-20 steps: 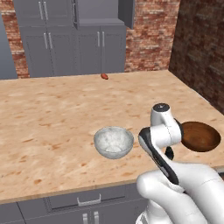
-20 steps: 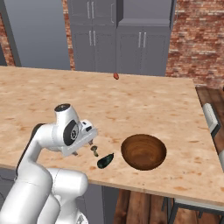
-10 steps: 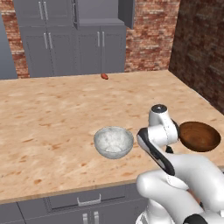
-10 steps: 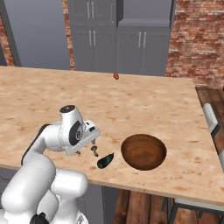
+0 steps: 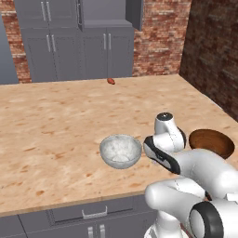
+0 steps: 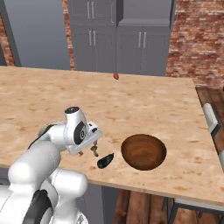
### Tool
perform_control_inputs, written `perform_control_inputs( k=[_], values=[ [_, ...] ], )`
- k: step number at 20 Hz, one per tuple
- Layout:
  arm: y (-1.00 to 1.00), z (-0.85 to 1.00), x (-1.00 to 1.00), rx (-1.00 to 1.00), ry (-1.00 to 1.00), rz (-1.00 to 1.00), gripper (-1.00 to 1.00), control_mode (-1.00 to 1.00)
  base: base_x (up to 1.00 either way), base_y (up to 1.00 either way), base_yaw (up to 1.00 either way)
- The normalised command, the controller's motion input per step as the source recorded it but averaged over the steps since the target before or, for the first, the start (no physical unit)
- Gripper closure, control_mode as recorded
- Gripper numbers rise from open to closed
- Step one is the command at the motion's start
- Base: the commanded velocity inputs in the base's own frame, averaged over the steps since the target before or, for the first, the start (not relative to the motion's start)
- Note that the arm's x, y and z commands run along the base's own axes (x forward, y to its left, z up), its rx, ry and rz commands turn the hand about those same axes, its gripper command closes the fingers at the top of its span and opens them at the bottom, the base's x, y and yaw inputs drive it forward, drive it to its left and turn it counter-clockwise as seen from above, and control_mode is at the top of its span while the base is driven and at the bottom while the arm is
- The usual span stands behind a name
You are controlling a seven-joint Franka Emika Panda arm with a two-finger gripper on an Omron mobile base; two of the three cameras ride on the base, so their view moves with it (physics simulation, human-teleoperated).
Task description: Pick both bowls and place them on the counter. Then place the mushroom in one bowl and place the eggplant in the other bowl.
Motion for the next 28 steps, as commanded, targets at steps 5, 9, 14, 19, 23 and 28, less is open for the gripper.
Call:
perform_control_inputs(
  k=[5,9,14,19,23,28],
  values=[
    [-0.23,-0.22,0.34,0.04,0.05,0.0,-1.0,-1.0,0.0,0.0,0.0],
    [-0.16,-0.26,0.27,0.02,0.06,0.0,-1.0,-1.0,0.0,0.0,0.0],
    [0.0,-0.24,0.14,0.0,0.04,0.0,-1.0,-1.0,0.0,0.0,0.0],
    [0.0,-0.23,0.06,0.0,0.04,0.0,-1.0,-1.0,0.0,0.0,0.0],
    [0.0,-0.26,0.05,0.0,0.03,0.0,-1.0,-1.0,0.0,0.0,0.0],
    [0.0,-0.33,0.04,0.0,0.05,0.0,1.0,-1.0,0.0,0.0,0.0]
  ],
)
